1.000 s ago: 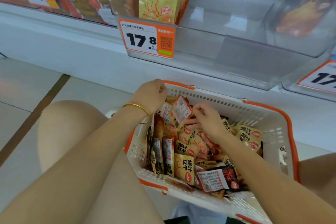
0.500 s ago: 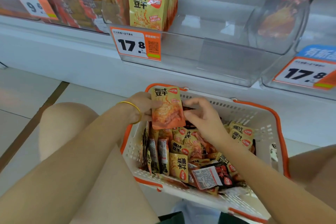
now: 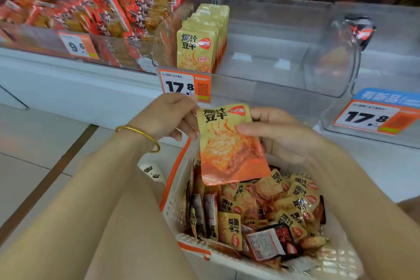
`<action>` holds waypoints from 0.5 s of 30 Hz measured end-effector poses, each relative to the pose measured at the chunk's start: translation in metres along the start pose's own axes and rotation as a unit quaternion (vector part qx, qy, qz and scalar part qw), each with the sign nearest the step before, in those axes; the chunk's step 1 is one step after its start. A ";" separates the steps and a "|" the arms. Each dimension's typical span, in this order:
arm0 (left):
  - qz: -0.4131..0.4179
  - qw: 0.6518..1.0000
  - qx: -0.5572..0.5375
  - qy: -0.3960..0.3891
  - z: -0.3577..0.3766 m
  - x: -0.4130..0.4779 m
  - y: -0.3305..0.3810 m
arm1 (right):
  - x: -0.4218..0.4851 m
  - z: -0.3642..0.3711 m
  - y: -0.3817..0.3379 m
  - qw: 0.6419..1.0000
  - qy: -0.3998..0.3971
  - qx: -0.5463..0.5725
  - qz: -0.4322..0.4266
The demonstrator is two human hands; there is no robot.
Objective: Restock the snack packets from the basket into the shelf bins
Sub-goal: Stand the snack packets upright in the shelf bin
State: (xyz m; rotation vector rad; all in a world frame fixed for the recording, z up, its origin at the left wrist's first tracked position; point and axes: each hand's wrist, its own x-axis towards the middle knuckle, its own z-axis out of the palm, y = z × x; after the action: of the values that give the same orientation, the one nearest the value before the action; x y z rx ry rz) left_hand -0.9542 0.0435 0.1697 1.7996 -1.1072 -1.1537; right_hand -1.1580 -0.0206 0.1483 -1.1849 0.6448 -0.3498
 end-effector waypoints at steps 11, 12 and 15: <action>0.286 0.814 0.377 0.338 -0.040 0.065 0.021 | 0.105 -0.001 -0.108 0.918 0.289 -0.212 -0.169; 0.289 0.814 0.385 0.325 -0.038 0.069 0.018 | 0.117 0.000 -0.103 0.917 0.281 -0.239 -0.151; 0.272 0.822 0.403 0.297 -0.032 0.075 0.009 | 0.150 0.001 -0.085 0.911 0.249 -0.322 -0.073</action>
State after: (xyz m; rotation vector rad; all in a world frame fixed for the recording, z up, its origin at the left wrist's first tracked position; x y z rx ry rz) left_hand -0.9095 -0.0248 0.1649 1.9854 -1.6677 0.2986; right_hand -1.0350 -0.1349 0.1858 -1.8028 1.1780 -0.6037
